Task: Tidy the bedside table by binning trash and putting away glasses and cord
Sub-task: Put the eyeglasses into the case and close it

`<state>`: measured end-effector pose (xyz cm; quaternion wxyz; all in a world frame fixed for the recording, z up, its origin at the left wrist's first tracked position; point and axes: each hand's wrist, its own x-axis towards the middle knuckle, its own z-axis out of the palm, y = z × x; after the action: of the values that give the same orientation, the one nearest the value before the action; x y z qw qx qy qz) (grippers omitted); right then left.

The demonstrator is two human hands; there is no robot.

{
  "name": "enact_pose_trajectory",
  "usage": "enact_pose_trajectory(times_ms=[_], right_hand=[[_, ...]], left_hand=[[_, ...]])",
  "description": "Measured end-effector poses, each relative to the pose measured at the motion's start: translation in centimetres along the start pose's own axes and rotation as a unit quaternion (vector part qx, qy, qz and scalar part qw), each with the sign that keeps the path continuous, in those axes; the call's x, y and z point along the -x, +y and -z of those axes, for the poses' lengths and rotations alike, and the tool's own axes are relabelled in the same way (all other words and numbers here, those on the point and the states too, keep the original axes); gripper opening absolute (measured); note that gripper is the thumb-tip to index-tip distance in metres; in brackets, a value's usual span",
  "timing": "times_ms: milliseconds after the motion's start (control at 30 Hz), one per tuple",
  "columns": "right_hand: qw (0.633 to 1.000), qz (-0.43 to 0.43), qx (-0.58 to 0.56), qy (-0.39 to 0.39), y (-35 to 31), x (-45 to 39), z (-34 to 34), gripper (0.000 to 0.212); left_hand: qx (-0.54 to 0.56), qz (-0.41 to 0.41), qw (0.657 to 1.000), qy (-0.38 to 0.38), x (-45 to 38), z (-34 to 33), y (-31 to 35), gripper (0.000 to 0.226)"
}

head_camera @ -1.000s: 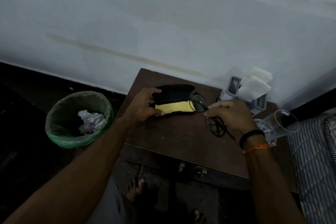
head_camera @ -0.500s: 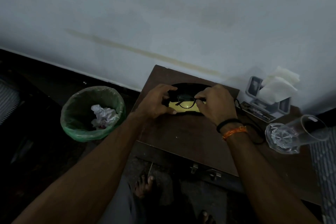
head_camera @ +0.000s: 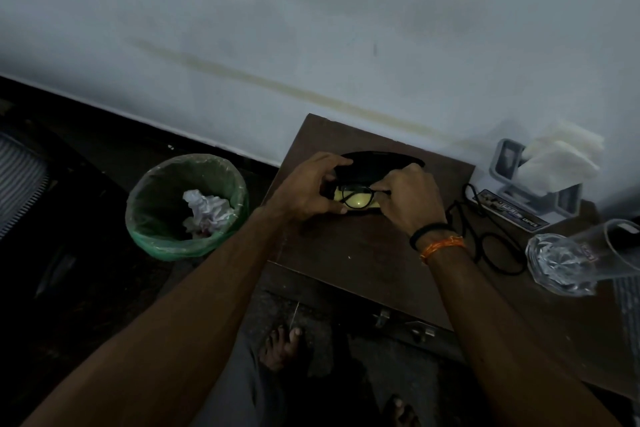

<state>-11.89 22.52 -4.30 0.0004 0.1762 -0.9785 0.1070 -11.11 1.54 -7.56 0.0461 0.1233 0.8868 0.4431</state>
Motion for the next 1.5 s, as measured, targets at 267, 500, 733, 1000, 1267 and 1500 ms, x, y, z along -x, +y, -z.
enact_pose_trajectory(times_ms=[267,500,733,1000,1267,1500], right_hand=[[1.000,0.003,-0.023,-0.003,0.5,0.1,-0.5,0.021],[0.997,-0.036,-0.068,0.027,0.6,0.8,0.2,0.029],[0.942,-0.122,-0.098,0.298,2.1,2.1,2.8,0.025],[0.990,-0.050,-0.082,0.100,3.6,2.7,0.9,0.026],[0.994,-0.062,-0.066,0.055,3.8,3.2,0.8,0.037],[0.995,-0.069,-0.067,0.033,3.7,2.8,0.3,0.046]], left_hand=[[-0.053,-0.037,0.998,0.004,0.0,0.4,0.3,0.085],[-0.096,-0.050,0.994,0.013,-0.2,0.5,0.4,0.082],[-0.118,-0.047,0.991,0.036,-0.1,0.5,0.5,0.051],[-0.129,-0.086,0.986,0.058,0.1,-0.2,1.4,0.059],[-0.143,-0.112,0.983,0.030,0.0,-0.8,0.8,0.045],[-0.153,-0.088,0.984,0.027,-0.6,-1.2,0.4,0.051]])
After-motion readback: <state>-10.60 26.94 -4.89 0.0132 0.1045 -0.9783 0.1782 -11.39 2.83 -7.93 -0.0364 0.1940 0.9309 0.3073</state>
